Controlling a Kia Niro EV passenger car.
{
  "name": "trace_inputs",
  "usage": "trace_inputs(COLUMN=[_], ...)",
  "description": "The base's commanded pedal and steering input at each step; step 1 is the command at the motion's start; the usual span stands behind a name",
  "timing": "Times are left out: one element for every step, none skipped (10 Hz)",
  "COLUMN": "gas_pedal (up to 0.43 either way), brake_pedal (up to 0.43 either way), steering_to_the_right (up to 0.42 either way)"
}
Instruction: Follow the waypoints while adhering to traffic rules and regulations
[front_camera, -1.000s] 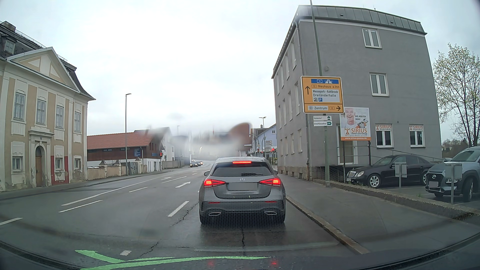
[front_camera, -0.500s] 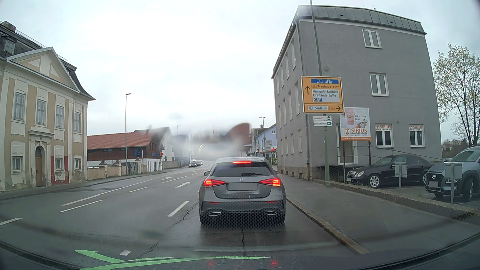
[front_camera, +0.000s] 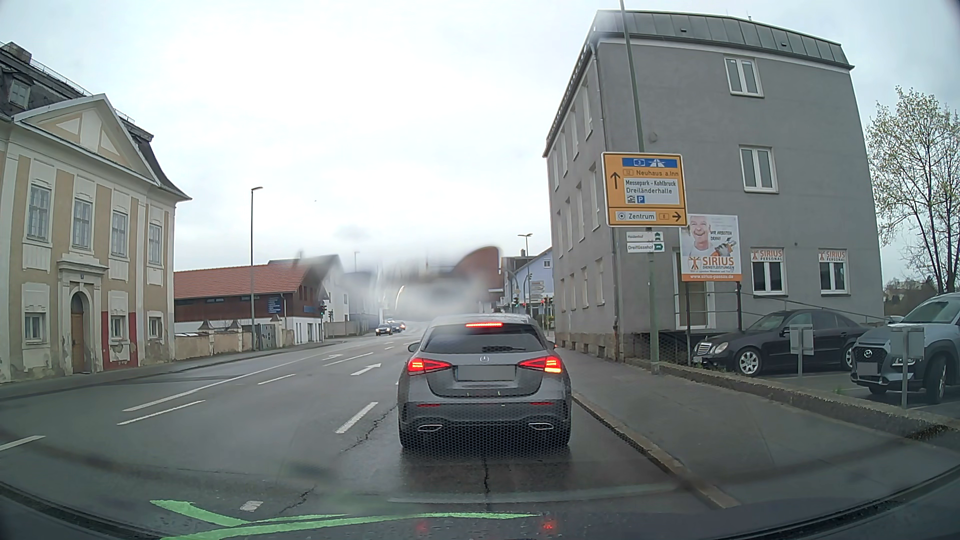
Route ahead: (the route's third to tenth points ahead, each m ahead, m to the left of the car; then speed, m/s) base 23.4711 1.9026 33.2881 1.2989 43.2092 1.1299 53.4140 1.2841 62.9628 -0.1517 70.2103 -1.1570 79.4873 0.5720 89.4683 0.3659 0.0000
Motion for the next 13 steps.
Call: trace_inputs(gas_pedal=[0.000, 0.000, 0.000, 0.000, 0.000, 0.000, 0.000, 0.000, 0.000, 0.000, 0.000, 0.000, 0.000], brake_pedal=[0.201, 0.201, 0.201, 0.201, 0.201, 0.201, 0.195, 0.171, 0.152, 0.122, 0.110, 0.098, 0.091], steering_to_the_right=[-0.007, -0.007, -0.007, -0.007, -0.007, -0.007, -0.007, -0.007, -0.007, -0.007, -0.007, -0.007, -0.007])
